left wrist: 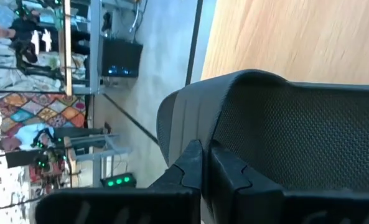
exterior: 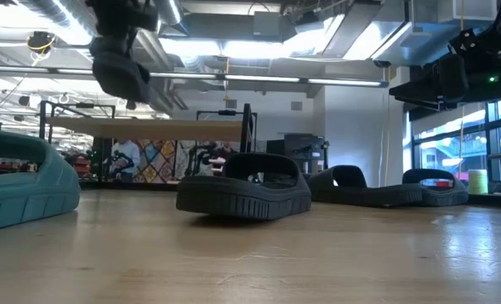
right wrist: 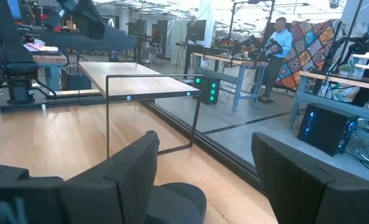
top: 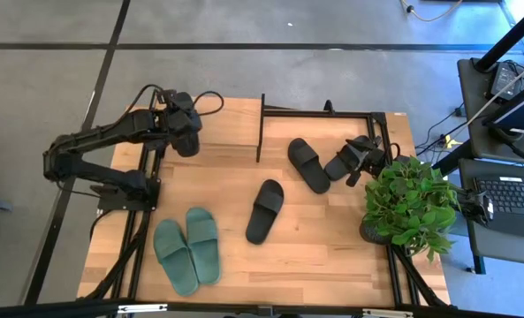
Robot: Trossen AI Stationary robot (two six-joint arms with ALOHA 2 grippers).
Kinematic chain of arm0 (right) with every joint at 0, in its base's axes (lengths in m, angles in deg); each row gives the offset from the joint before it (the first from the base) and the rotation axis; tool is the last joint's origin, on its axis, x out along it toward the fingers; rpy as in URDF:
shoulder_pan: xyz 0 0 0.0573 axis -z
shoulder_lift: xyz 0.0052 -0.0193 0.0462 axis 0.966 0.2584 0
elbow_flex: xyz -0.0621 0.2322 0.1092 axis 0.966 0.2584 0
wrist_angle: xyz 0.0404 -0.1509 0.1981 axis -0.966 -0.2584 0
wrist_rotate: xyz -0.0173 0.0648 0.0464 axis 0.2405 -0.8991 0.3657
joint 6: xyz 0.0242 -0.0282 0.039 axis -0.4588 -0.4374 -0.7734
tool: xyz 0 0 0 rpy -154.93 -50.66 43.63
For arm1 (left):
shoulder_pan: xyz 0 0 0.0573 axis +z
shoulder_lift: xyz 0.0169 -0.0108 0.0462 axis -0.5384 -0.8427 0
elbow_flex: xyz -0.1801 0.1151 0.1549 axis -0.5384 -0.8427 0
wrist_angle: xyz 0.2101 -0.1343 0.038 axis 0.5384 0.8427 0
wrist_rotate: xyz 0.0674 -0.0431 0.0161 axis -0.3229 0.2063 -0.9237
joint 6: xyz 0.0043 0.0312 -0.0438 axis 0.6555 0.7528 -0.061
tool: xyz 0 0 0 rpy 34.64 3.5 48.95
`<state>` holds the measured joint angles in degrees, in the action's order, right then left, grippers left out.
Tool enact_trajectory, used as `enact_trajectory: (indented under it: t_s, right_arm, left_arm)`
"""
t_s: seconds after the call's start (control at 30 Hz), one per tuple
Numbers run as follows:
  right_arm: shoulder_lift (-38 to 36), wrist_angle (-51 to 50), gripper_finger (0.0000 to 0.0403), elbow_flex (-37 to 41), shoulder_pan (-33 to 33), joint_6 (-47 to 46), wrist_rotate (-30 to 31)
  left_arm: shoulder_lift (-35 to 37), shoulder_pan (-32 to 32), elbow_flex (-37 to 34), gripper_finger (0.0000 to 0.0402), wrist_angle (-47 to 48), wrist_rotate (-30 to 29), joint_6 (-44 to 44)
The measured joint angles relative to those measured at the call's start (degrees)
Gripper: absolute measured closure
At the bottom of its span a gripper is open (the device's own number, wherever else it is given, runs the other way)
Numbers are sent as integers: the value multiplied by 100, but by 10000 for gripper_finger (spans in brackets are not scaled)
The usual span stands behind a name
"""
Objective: Pick and place slides into the shelf
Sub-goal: Put the black slipper on the shelf
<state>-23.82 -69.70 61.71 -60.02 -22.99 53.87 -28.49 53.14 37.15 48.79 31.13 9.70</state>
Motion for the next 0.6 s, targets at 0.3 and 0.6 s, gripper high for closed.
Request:
enact_trajectory:
  t_s: [0.3, 0.6]
  right_arm:
    - [0, 7, 146, 0, 0, 0, 0]
    - [0, 9, 146, 0, 0, 1, -2]
  left_arm:
    - [0, 750, -31, 400, -37, 526, 357]
    - [0, 1298, -33, 400, -359, 935, 970]
